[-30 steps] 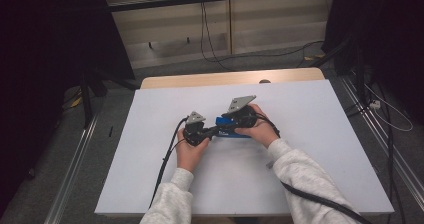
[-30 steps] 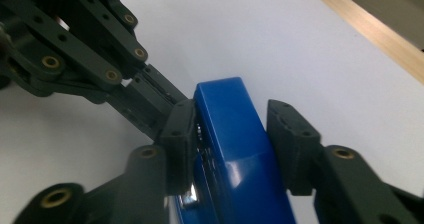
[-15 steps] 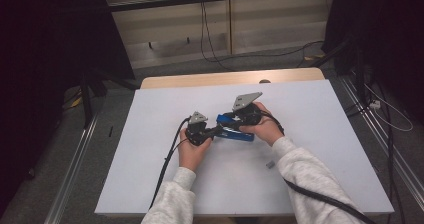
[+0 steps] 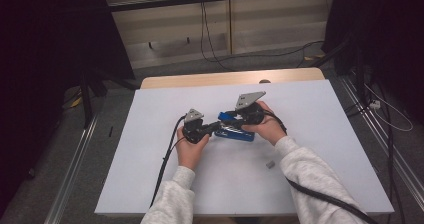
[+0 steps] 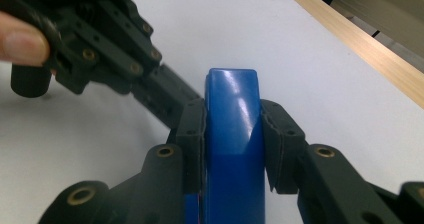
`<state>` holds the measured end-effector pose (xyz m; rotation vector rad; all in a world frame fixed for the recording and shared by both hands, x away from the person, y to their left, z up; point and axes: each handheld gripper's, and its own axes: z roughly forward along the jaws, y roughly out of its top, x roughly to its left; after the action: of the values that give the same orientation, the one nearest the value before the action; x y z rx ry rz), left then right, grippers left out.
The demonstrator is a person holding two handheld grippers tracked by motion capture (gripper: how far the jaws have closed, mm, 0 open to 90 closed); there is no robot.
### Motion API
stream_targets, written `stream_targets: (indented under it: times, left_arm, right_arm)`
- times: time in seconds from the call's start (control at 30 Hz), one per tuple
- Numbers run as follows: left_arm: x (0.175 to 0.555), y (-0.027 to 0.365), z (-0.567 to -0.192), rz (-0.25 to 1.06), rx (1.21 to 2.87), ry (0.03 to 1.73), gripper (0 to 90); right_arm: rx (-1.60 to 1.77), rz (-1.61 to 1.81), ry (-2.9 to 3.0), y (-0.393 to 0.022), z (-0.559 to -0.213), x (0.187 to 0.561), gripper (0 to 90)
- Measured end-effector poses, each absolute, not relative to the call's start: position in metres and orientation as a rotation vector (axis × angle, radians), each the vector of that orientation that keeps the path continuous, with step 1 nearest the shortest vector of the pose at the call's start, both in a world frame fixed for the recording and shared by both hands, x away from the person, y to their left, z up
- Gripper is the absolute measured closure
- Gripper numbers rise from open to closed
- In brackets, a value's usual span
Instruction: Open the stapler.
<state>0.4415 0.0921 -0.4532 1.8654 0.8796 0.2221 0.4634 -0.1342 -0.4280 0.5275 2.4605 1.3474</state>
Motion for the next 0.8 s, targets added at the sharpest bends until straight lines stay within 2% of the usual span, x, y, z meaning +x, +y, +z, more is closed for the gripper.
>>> stream_targets:
  times: [0.8]
  left_arm:
    - [0.458,0.08,-0.448,0.246,1.845,0.843,90.0]
  right_arm:
    - [0.577,1.384,2.398,-0.138,-0.429,0.46,64.4]
